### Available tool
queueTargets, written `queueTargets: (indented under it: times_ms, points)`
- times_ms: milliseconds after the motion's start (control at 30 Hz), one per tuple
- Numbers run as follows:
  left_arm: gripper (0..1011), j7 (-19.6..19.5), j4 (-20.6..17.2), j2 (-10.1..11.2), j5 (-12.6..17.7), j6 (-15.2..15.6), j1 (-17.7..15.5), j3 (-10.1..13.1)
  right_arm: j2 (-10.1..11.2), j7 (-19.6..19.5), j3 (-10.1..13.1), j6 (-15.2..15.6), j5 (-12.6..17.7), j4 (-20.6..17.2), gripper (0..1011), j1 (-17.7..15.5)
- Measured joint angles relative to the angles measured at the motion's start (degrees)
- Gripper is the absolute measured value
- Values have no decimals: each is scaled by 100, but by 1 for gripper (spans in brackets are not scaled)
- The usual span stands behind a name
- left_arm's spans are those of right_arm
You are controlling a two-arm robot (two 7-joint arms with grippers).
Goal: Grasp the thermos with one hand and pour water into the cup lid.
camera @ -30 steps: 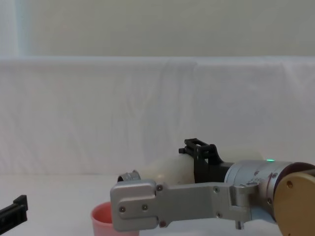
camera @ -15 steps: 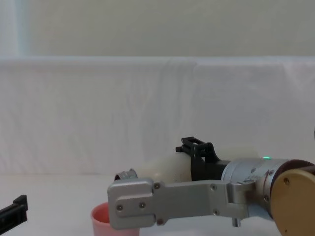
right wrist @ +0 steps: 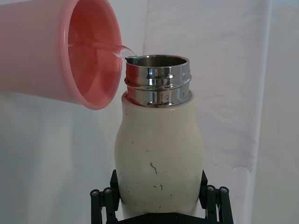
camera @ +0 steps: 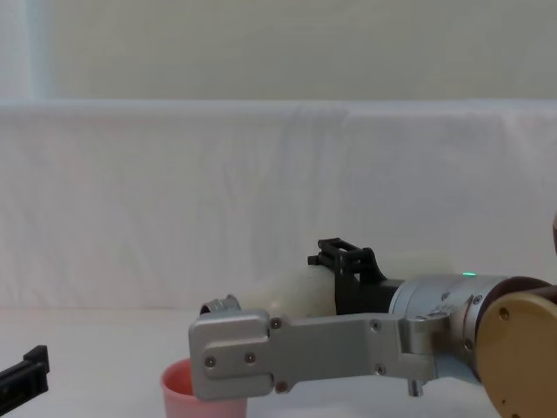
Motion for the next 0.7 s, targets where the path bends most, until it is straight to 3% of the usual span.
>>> queueTargets:
  times_ms: [700]
  points:
    - [1001,0,0,0,0,0,0,0,32,-15,9,14,11,-40,957,-5]
